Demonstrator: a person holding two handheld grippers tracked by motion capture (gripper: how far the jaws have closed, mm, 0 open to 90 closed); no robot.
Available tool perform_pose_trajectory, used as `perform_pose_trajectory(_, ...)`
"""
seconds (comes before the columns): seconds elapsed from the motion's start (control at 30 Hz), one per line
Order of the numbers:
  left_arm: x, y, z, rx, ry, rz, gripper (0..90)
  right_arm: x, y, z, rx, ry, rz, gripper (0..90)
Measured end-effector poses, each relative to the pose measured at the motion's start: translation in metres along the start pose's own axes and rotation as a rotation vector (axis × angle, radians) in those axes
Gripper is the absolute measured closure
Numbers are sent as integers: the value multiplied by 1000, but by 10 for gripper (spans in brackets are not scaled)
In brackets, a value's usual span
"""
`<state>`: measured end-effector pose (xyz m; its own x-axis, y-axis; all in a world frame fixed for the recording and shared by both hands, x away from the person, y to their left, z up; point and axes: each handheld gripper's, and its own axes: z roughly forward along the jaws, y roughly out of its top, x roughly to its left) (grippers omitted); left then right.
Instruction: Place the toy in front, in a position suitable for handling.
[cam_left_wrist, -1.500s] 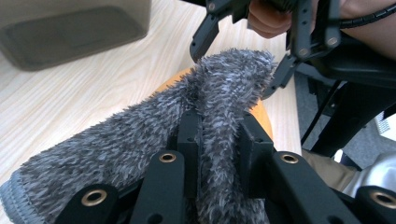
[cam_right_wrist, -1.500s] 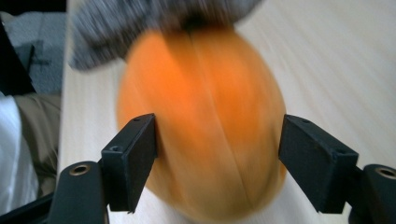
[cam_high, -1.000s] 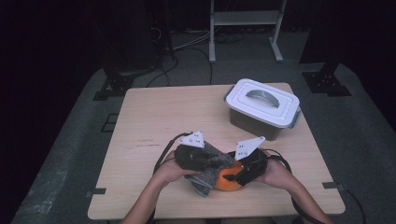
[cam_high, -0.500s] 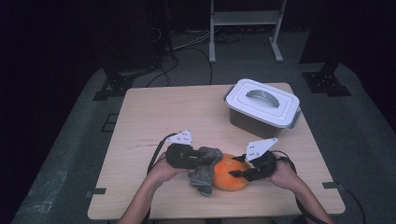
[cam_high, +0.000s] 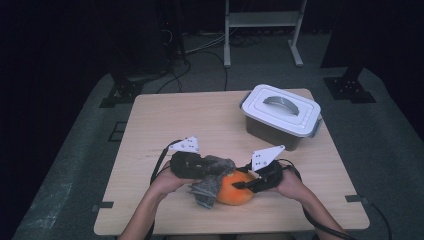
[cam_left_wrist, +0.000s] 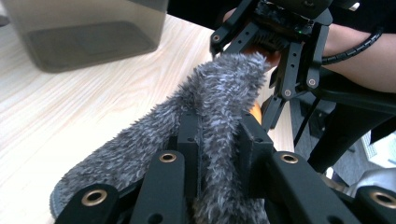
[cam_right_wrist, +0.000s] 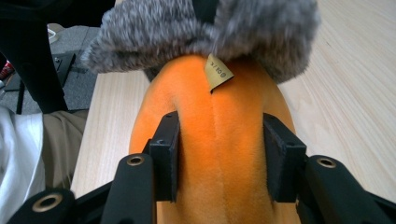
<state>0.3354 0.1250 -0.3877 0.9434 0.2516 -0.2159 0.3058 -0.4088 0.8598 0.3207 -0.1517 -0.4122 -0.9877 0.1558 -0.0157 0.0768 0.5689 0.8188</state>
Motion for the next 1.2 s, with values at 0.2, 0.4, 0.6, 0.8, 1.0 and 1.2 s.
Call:
perform_pose_trajectory(0.2, 4, -10, -3, 3, 8, -23, 739, -1, -14, -10, 1, -7, 15, 520)
perform_pose_trajectory(0.4, 3, -14, 9, 10, -27, -35, 738, -5, -31, -25, -7, -14, 57, 480)
perform_pose_trajectory(0.6, -4, -5, 19, -7, -49, -19, 739, 0, -20, -31, 73, -43, 115, 248)
perform_pose_trajectory(0.8, -14, 3, 26, -2, -75, 8, 738, 15, 0, -34, 93, -74, 107, 199)
perform_pose_trajectory(1.0, -20, 7, 31, 18, -69, 30, 739, 22, 7, -19, 128, -119, 97, 261)
perform_pose_trajectory(1.2, -14, 5, 24, -13, -71, 4, 738, 16, 0, -20, 60, -97, 73, 479)
